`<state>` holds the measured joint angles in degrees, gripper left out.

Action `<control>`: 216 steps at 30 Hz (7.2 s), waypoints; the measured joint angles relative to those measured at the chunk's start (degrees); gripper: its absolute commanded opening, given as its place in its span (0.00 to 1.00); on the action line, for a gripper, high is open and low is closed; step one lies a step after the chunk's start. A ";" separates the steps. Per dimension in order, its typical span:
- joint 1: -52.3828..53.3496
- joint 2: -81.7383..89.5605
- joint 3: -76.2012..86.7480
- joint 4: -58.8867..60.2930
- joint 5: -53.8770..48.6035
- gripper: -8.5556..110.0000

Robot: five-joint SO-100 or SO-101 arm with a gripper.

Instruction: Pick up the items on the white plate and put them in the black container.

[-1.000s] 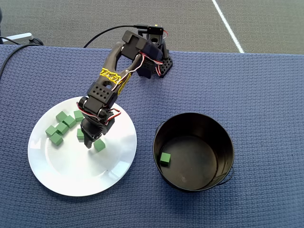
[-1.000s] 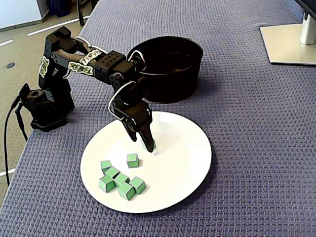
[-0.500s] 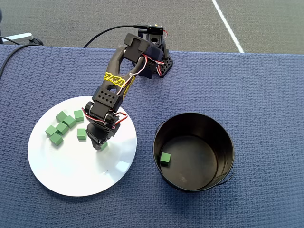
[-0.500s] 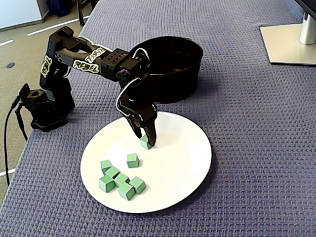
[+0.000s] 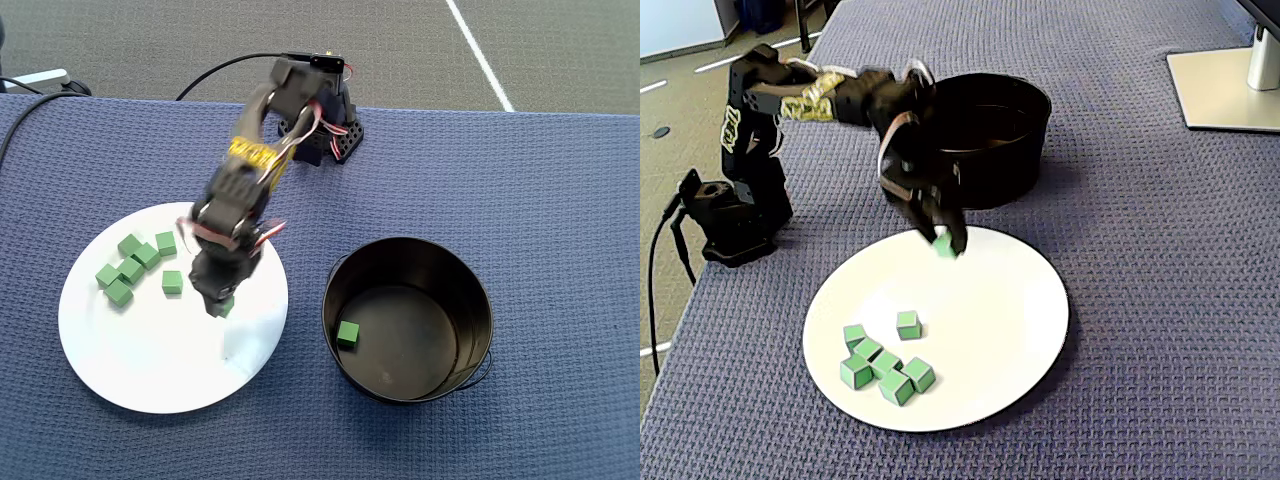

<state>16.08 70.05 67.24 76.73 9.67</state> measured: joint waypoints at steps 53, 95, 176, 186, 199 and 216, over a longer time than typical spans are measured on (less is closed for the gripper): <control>9.93 37.09 18.02 -2.46 -5.01 0.28; 21.18 -10.28 1.58 -2.29 -8.88 0.26; 20.30 -9.76 6.86 -5.27 4.04 0.07; 13.36 -3.87 2.99 1.41 0.26 0.07; -28.56 28.39 4.48 4.39 -25.31 0.07; -31.20 34.72 29.62 -8.09 -26.37 0.35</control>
<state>-15.12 104.77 96.86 68.64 -16.70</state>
